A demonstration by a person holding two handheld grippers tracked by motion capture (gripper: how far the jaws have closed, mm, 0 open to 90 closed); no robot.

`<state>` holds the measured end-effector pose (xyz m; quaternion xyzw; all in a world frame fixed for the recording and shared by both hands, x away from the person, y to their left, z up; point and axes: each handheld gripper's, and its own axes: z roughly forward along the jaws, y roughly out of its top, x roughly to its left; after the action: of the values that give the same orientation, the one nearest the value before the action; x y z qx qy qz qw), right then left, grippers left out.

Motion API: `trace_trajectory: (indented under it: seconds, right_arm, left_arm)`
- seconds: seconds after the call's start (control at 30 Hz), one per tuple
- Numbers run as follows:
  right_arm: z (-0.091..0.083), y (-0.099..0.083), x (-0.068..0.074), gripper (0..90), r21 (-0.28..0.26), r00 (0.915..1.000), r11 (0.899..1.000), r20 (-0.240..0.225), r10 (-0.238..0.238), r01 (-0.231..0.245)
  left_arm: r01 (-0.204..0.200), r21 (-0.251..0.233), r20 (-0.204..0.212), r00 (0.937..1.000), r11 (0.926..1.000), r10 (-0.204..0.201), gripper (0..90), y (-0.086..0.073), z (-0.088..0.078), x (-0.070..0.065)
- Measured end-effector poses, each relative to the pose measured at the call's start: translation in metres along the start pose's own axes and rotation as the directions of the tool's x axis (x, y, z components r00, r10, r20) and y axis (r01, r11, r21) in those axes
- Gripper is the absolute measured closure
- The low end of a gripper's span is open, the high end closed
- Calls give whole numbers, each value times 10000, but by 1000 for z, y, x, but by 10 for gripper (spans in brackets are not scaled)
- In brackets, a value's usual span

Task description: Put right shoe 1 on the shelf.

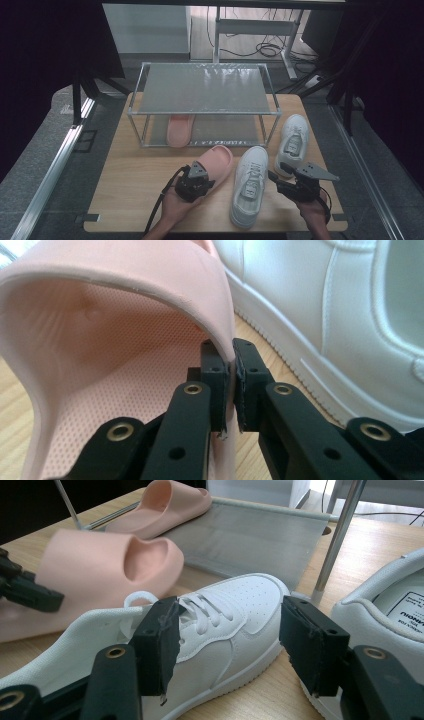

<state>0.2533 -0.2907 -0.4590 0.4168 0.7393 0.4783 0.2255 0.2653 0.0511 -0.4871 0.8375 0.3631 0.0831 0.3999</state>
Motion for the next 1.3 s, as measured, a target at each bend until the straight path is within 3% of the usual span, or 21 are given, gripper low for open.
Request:
trace_trajectory:
  seconds: [0.3,0.77,1.03,1.3]
  right_arm:
    - [0,0,0,417,-7,10000,10000,5,-11,11]
    - [1,0,0,417,-25,10000,10000,5,-6,6]
    - [1,0,-1,417,-4,10000,10000,-1,12,-12]
    - [2,-1,-1,417,20,10000,10000,-23,33,-33]
  left_arm:
    - [130,-569,-37,9999,9983,-132,850,15,-11,6]
    - [335,-938,-113,9993,9950,-348,849,37,-9,18]
    - [583,-870,-471,9969,9945,-625,849,58,7,34]
    - [1005,-797,-1041,9886,9917,-1086,846,76,41,47]
